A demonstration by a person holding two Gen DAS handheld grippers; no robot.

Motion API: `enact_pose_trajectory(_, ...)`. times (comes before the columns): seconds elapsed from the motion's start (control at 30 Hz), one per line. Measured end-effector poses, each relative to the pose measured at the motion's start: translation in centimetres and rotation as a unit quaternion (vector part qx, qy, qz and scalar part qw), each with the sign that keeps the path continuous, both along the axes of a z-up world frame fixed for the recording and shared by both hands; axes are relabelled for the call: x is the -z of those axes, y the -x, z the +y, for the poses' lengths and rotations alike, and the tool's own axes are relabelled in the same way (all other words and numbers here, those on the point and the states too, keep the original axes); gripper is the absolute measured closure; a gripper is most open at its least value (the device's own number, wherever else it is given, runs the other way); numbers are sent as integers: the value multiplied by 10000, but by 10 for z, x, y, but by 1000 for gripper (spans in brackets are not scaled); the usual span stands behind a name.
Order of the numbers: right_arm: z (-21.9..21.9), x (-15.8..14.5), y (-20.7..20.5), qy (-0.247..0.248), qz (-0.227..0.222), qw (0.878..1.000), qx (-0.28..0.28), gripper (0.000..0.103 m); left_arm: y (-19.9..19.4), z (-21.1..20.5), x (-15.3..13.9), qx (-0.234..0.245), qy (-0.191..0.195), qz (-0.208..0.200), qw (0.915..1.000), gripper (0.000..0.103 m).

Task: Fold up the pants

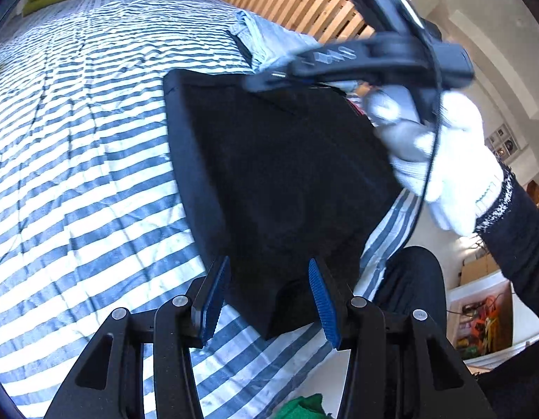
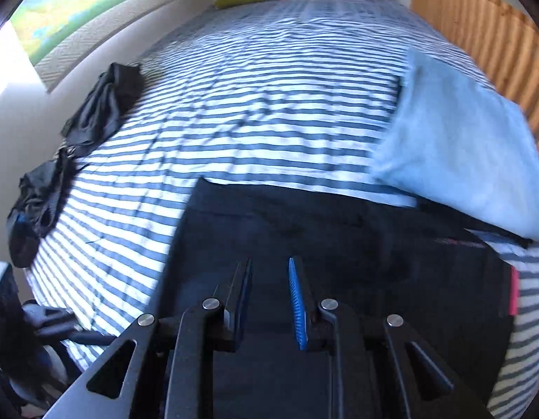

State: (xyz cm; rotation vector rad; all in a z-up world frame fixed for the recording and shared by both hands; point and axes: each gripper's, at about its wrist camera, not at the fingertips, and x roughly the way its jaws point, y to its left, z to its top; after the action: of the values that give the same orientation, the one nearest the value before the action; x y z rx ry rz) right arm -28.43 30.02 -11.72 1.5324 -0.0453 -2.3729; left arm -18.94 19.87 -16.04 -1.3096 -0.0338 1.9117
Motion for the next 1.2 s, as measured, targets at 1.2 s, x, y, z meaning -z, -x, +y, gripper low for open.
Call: enact_pose_trajectory(1.2,124,47,-129,-480,-234,9786,1985,85,56,-9,37,-647,126,-758,9949,29)
